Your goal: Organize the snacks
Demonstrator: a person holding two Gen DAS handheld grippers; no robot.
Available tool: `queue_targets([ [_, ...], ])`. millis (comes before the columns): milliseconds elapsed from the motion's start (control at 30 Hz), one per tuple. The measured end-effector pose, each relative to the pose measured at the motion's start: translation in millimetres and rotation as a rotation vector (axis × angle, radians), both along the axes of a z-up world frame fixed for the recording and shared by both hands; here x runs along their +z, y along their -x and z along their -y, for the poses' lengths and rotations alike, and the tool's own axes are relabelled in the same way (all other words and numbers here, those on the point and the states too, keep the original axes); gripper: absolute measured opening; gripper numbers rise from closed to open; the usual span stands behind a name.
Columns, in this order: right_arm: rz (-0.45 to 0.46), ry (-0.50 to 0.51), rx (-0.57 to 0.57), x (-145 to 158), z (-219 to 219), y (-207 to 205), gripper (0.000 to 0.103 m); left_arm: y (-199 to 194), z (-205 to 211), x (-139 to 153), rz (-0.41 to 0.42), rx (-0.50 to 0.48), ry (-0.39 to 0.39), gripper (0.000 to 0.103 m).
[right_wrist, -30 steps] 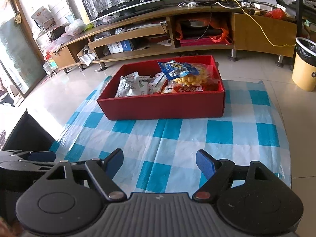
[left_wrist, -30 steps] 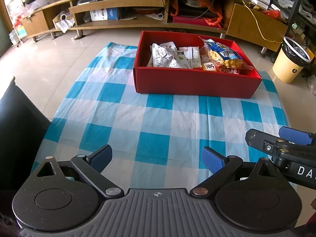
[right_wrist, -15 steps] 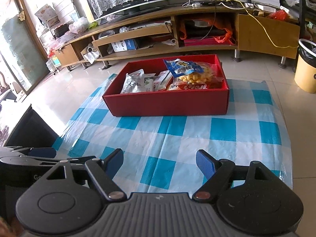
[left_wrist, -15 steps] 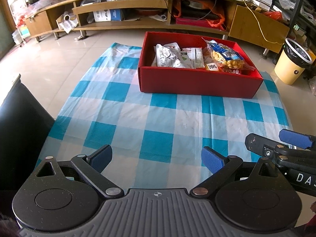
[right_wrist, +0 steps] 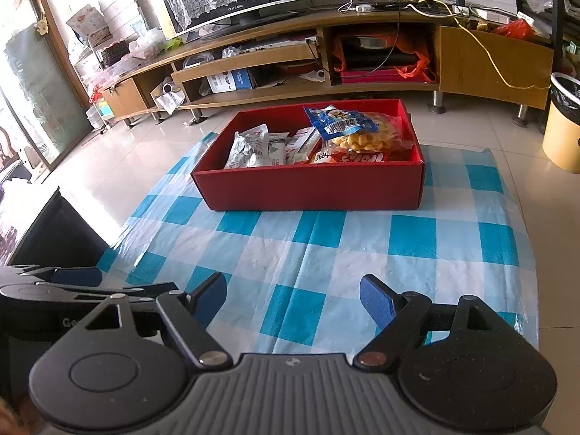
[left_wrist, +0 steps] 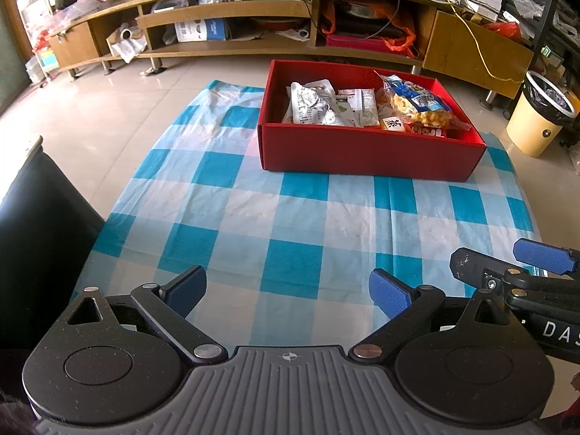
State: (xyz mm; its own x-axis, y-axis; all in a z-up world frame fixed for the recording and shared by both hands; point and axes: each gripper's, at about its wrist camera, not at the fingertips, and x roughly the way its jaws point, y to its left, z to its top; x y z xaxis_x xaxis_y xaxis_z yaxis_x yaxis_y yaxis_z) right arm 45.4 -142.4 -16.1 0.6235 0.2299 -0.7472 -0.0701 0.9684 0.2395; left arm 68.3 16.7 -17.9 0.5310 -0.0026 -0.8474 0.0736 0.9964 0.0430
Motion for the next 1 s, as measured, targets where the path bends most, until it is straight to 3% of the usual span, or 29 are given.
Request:
queue_targets([
  [1000, 0.018, 0.0, 0.011, 3.1, -1.7, 5.0, 0.078, 7.9, -0.1, 6.1, 0.062, 0.0, -0.01, 0.098],
])
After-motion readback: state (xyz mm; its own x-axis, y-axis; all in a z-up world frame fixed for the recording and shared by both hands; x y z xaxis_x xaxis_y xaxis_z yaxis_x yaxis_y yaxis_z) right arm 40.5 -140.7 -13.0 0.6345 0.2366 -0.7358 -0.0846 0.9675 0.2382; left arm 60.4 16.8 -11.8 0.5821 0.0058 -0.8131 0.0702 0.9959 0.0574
